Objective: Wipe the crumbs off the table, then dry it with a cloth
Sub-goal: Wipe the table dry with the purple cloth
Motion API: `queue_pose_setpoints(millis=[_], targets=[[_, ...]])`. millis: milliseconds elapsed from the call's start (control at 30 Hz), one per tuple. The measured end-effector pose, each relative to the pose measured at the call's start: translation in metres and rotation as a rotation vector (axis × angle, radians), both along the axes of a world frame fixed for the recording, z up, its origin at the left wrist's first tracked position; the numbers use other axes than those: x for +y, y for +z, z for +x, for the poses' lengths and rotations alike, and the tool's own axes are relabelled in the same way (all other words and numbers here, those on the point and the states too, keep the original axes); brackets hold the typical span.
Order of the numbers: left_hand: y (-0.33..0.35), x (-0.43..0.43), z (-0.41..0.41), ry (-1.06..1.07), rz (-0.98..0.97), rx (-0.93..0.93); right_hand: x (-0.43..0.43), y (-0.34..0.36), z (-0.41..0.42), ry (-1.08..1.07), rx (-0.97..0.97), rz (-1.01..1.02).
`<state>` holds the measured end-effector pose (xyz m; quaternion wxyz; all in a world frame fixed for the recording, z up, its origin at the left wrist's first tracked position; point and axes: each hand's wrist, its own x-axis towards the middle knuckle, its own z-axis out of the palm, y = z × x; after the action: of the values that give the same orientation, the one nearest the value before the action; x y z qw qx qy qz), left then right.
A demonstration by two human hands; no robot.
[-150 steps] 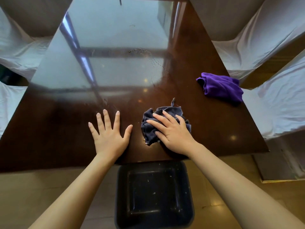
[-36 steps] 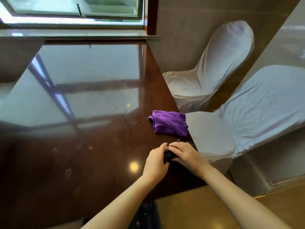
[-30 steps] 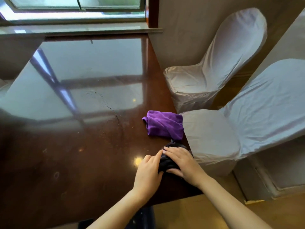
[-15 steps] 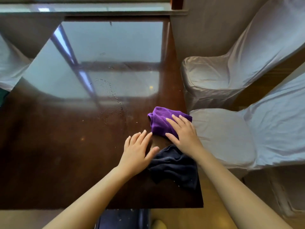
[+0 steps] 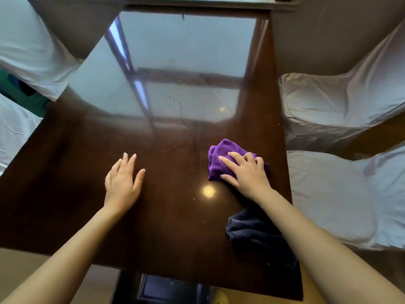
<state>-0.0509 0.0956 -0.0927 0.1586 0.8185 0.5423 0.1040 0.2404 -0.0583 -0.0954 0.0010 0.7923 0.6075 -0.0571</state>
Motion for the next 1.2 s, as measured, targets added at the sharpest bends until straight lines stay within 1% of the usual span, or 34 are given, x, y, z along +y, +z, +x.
queue_pose_setpoints(millis=[167,267,333,400,500,567,700,800,1000,1200], targets=[[-0.009,0.054,-0.042,0.047,0.003,0.052,0.010,0.002,-0.043,0.014,0.099,0.031],[-0.015,0.094,-0.055,0.002,0.018,0.107,0.013,0.005,-0.041,0.090,0.057,0.054],[-0.018,0.121,-0.056,-0.030,0.025,0.136,0.019,0.005,-0.039,0.117,0.074,0.000],[-0.021,0.148,-0.053,-0.047,0.024,0.169,0.030,0.000,-0.047,0.089,0.104,-0.031],[-0.028,0.182,-0.044,-0.073,0.021,0.207,0.048,-0.009,-0.068,-0.021,0.066,-0.021],[-0.031,0.204,-0.036,-0.085,0.017,0.207,0.060,-0.012,-0.075,-0.084,0.051,-0.002],[-0.032,0.247,-0.021,-0.085,0.034,0.193,0.091,-0.013,-0.074,-0.137,0.048,0.053],[-0.035,0.266,-0.017,-0.046,0.024,0.209,0.125,-0.014,-0.068,-0.194,0.061,0.077],[-0.043,0.269,-0.017,-0.037,0.062,0.256,0.224,-0.021,-0.048,-0.290,0.045,0.106],[-0.044,0.269,-0.016,-0.023,0.093,0.290,0.329,-0.027,-0.037,-0.270,0.062,0.137]])
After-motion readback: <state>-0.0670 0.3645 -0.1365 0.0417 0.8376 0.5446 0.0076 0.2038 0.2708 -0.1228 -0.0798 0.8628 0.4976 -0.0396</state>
